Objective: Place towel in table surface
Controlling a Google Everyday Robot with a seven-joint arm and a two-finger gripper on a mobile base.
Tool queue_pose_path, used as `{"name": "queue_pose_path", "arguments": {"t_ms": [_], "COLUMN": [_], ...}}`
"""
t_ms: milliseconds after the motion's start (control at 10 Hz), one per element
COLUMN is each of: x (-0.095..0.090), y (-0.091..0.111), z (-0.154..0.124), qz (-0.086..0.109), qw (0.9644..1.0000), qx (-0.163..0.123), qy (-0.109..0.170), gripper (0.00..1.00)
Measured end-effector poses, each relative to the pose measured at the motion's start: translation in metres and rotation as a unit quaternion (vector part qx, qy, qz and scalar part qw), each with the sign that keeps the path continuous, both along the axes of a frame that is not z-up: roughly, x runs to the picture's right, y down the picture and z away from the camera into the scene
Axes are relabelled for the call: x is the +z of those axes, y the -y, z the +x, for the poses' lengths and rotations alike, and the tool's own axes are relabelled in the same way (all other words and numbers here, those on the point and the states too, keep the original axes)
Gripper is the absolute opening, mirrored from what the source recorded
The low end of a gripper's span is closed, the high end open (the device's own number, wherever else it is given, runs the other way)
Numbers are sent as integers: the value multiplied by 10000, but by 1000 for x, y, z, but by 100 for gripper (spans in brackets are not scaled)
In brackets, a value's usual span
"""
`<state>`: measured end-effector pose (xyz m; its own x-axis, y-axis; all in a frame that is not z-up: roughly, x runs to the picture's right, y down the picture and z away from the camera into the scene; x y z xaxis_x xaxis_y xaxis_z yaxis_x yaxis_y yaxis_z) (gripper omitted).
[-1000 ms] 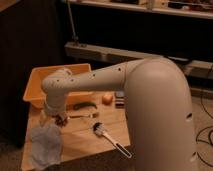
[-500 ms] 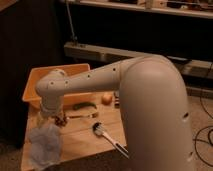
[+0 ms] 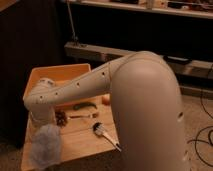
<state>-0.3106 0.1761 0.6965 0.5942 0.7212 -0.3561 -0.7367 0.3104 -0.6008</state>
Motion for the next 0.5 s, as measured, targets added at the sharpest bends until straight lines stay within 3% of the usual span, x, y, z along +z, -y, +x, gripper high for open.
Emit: {"name": "queue_pose_path", "arguments": {"t_ms": [100, 500], "x": [9, 34], "y": [1, -21], "z": [-2, -20], "qz": [8, -282], "qw": [10000, 9983], "qx": [-85, -402], "qy": [52, 321], "gripper": [65, 65]}}
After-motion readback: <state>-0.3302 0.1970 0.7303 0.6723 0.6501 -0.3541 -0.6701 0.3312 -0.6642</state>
